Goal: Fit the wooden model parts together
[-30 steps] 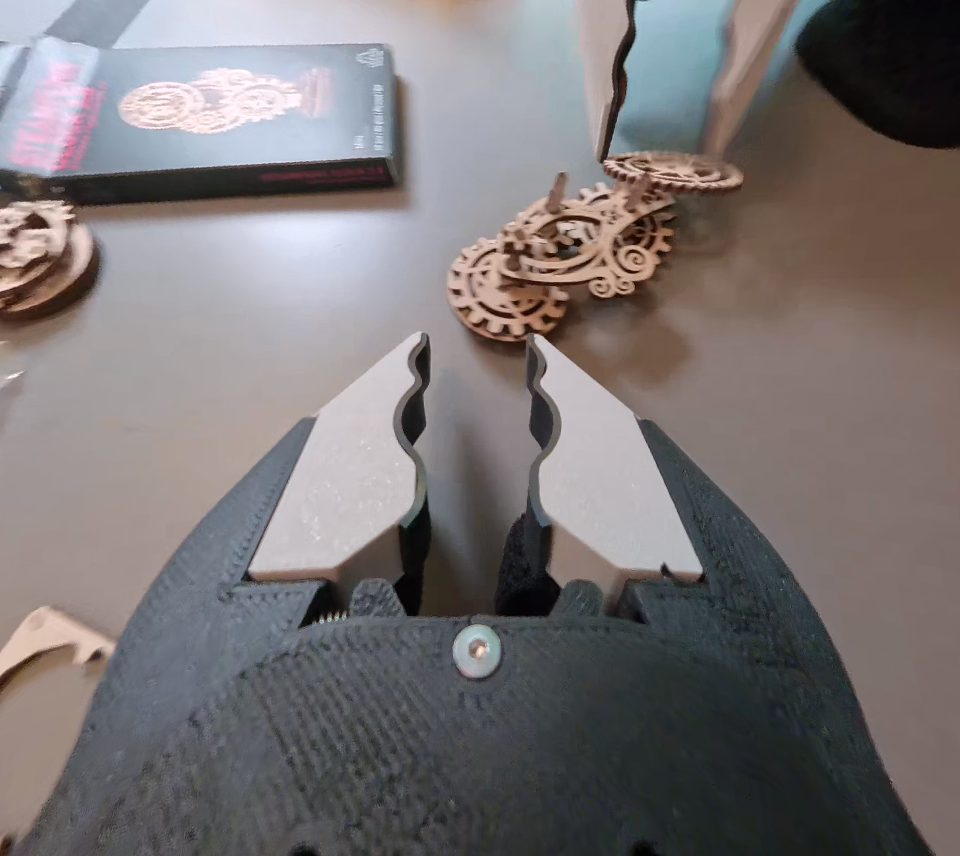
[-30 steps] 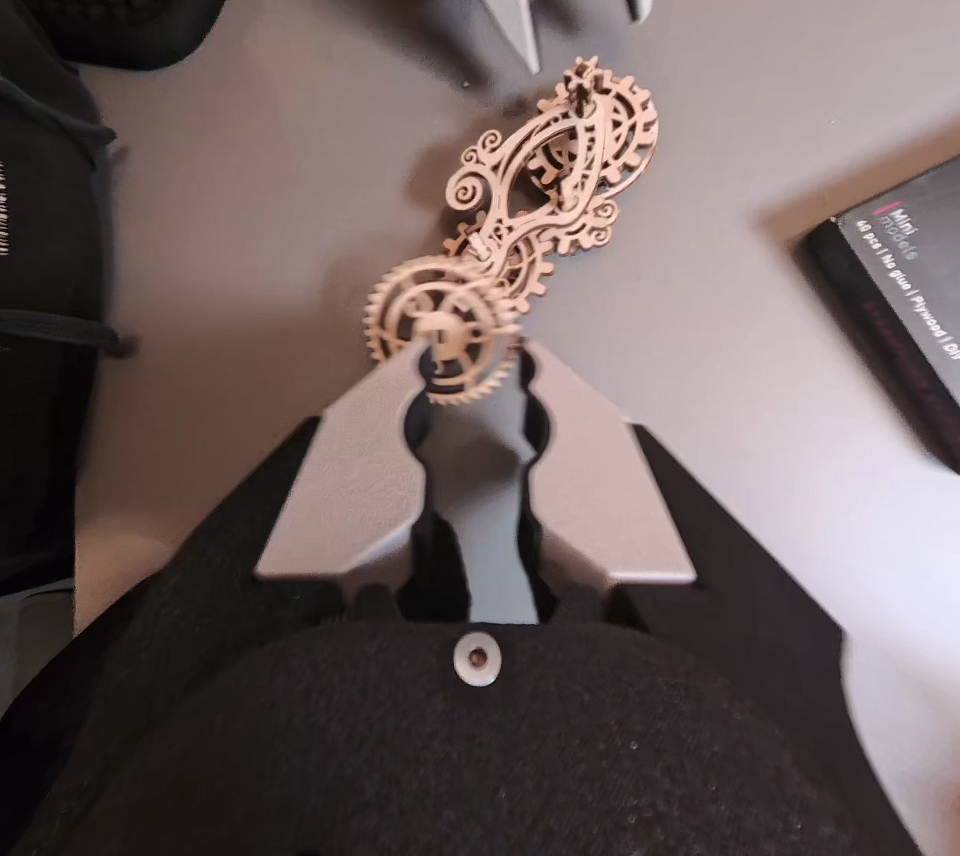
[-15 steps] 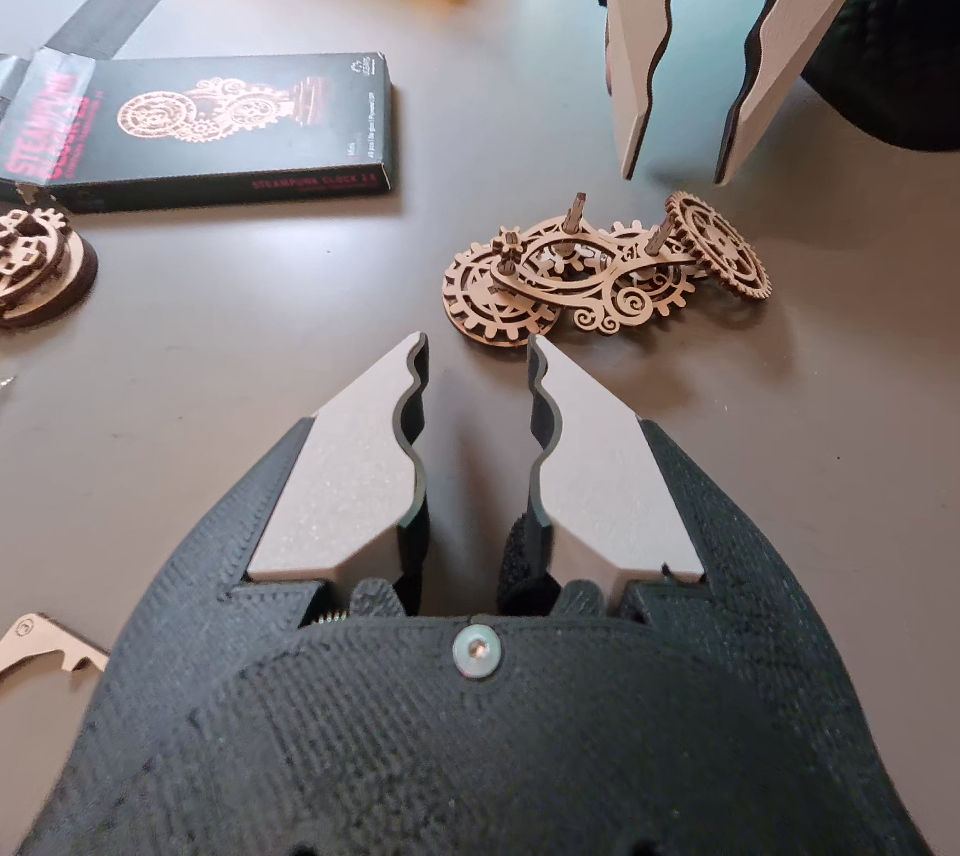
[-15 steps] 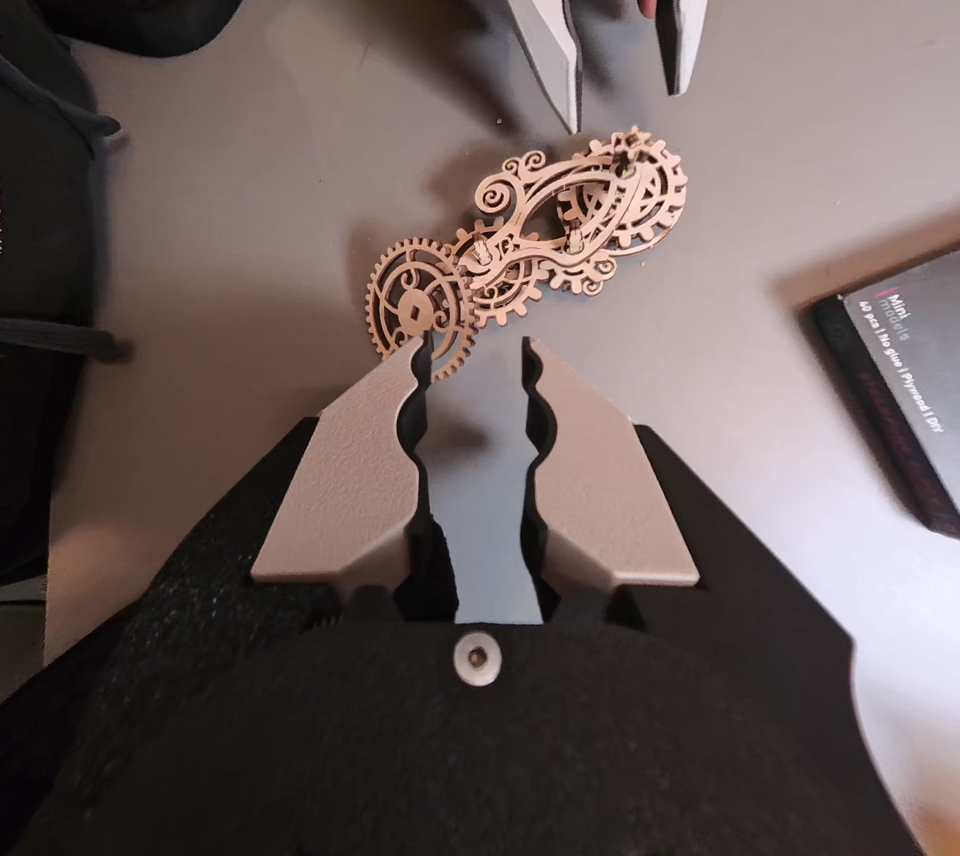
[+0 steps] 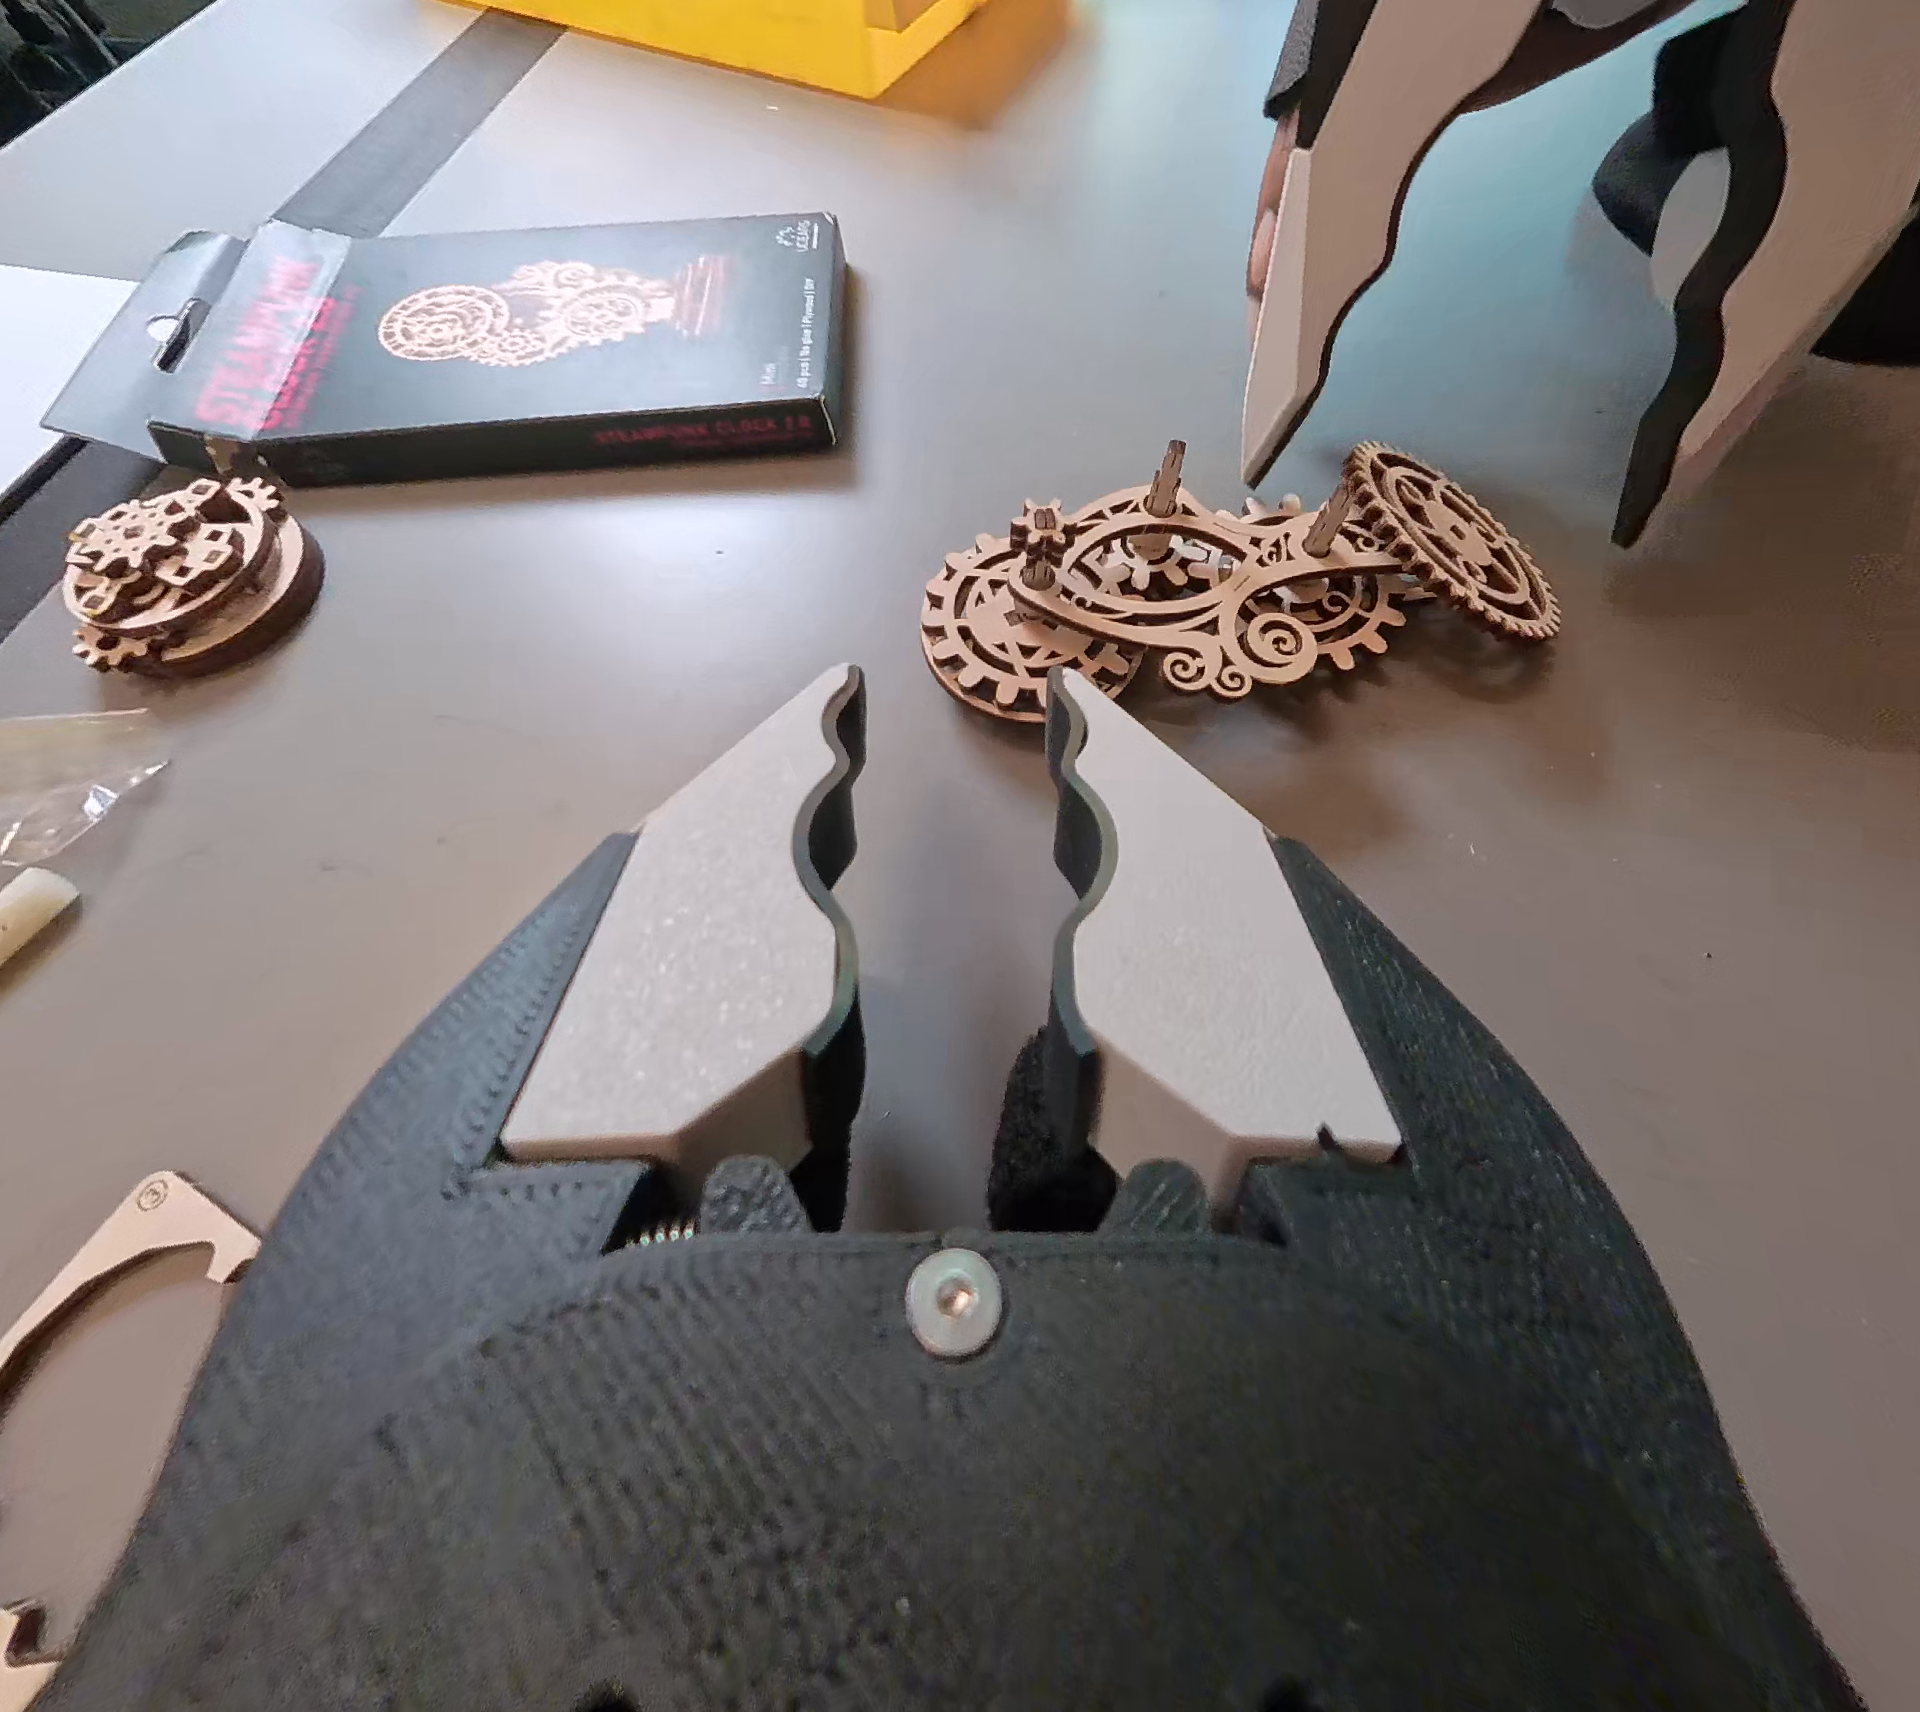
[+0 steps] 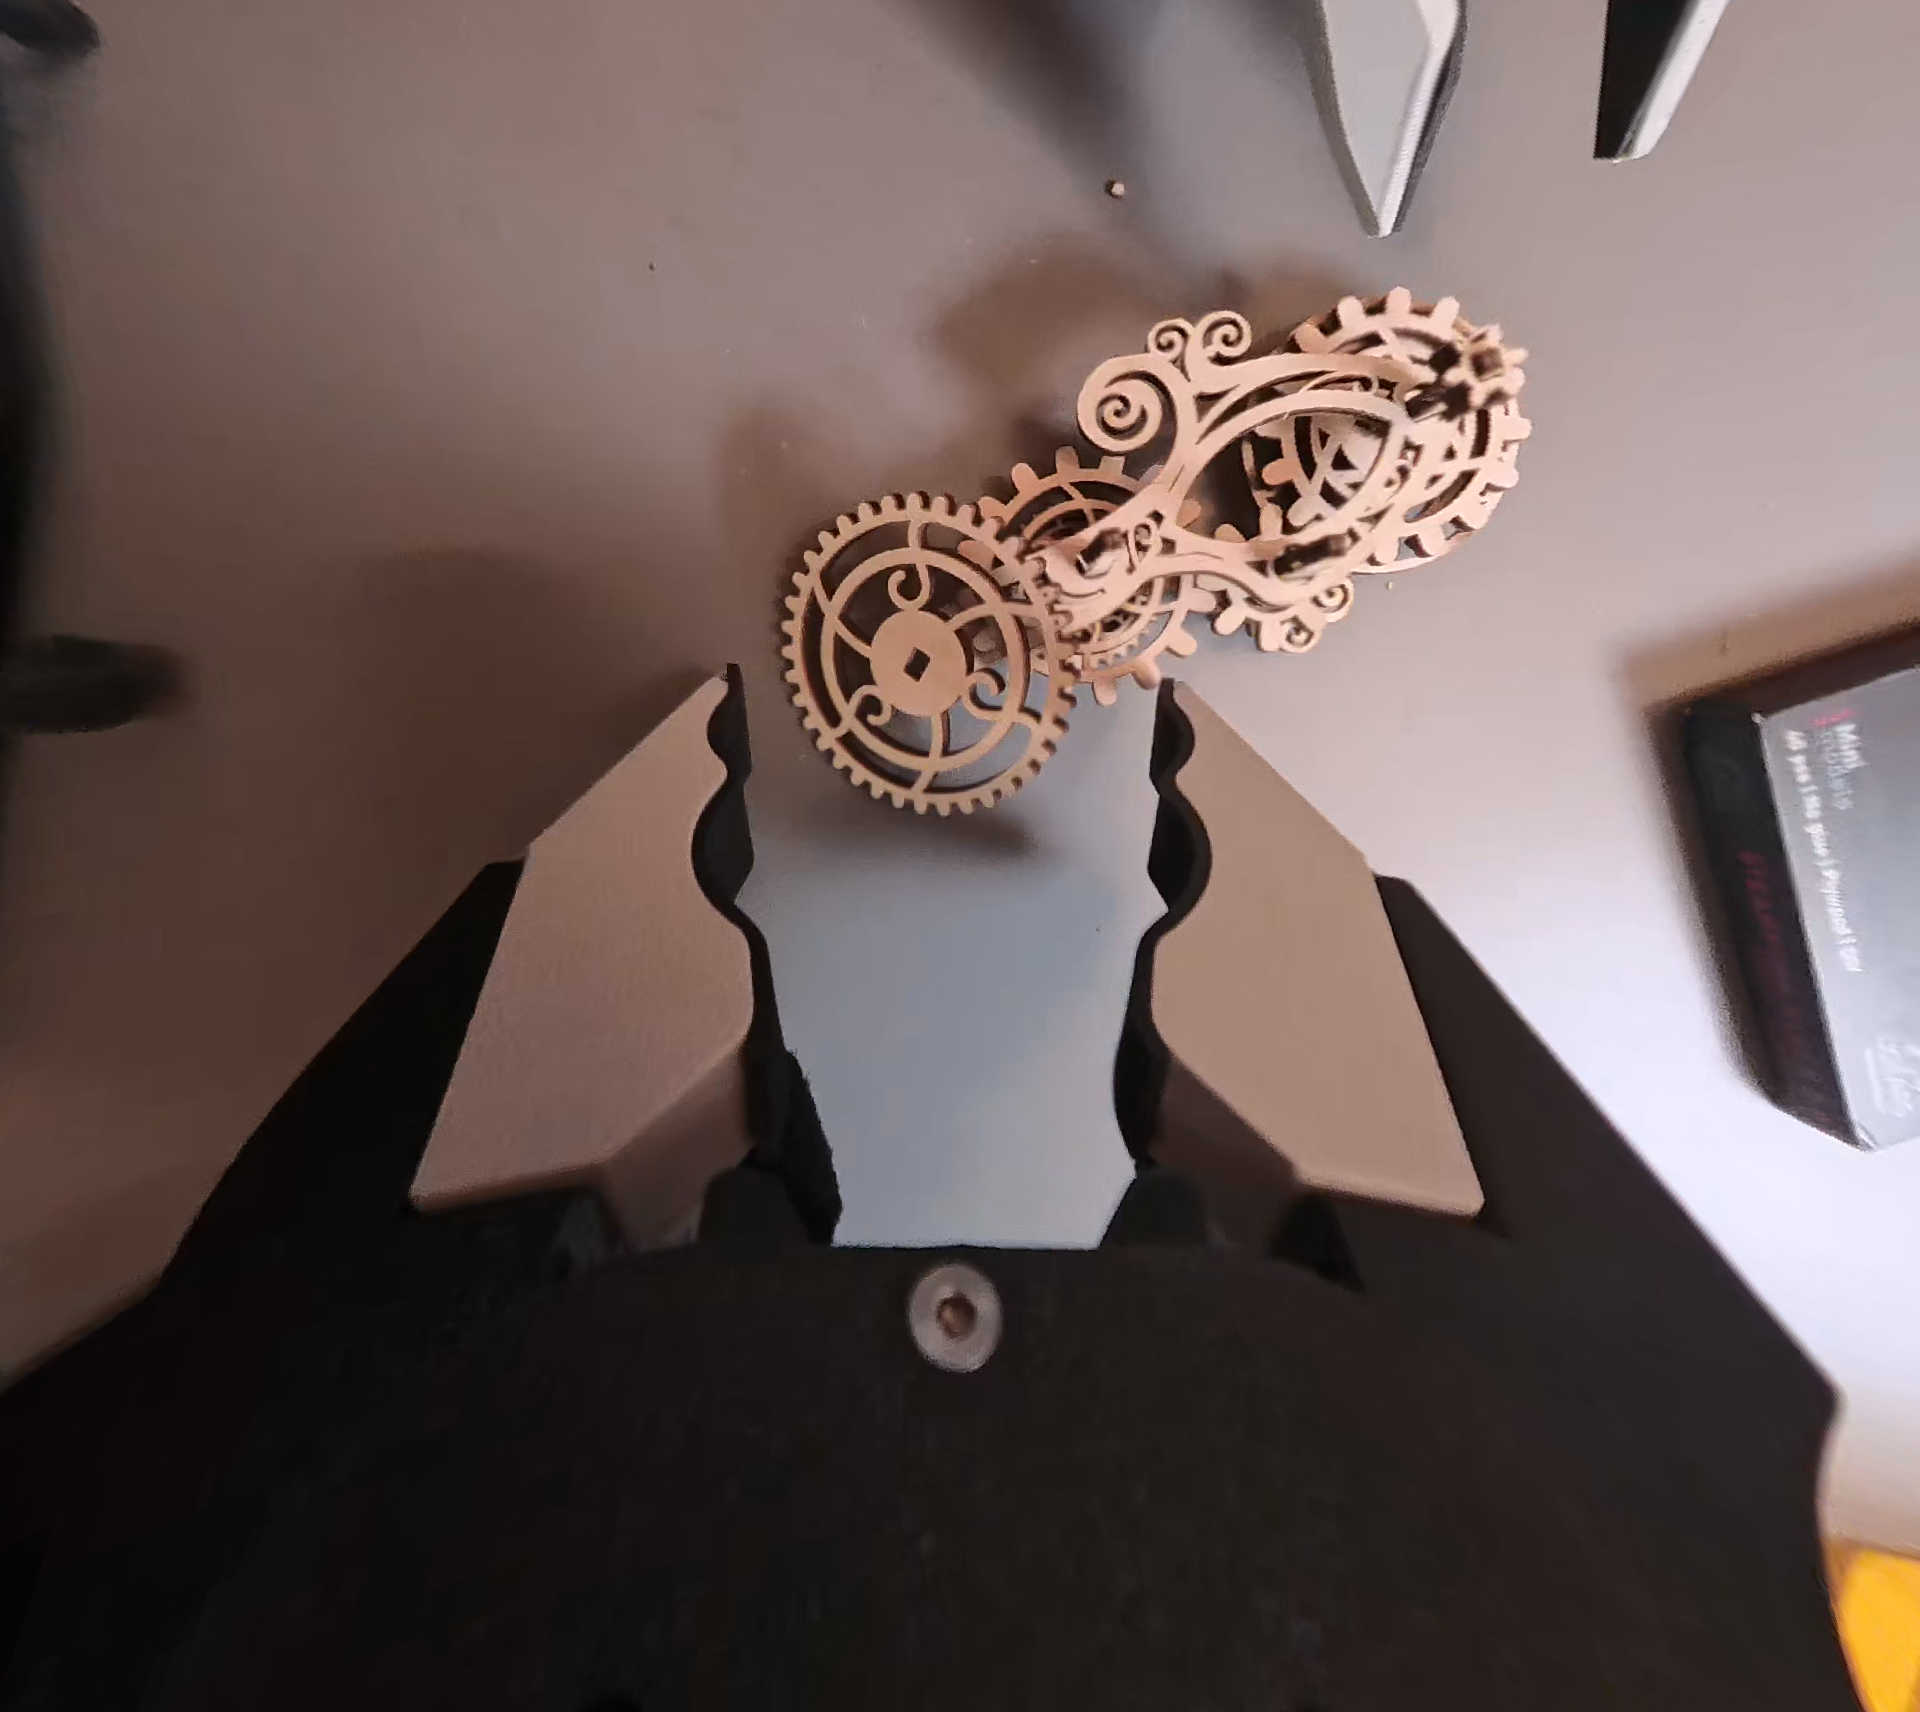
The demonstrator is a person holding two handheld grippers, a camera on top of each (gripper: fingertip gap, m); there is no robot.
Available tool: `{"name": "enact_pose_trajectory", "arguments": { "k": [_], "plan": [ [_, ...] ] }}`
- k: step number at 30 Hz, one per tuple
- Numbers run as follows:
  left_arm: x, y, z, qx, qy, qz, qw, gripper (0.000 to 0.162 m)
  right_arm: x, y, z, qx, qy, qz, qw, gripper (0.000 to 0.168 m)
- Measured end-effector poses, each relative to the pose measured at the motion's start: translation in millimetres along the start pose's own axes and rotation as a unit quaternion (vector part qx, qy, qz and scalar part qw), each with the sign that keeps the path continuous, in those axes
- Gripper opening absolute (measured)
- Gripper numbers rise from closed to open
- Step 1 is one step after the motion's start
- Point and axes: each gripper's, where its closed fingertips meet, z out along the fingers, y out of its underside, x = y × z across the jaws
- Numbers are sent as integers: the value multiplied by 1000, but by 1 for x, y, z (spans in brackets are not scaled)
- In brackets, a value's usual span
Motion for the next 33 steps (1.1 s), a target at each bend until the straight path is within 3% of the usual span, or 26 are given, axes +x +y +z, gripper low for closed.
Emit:
{"name": "enact_pose_trajectory", "arguments": {
  "k": [4, 12, 14, 24, 33],
  "plan": [
    [0, 0, 0, -2, -3, 5, 1000, 34, 1, 5, 7, -33, 26, -7, 999, 76],
    [1, 4, 3, -16, -7, 17, 1000, 35, 7, 5, 7, -38, 50, -14, 998, 48],
    [2, 5, 3, -19, -8, 20, 1000, 36, 7, 6, 7, -34, 47, -11, 998, 47],
    [3, 8, 4, -29, -8, 25, 999, 36, 5, 4, -4, -21, 45, -3, 999, 67],
    [3, 9, 4, -32, -8, 24, 999, 36, -1, 2, 10, -65, 69, -3, 996, 79]
  ]
}}
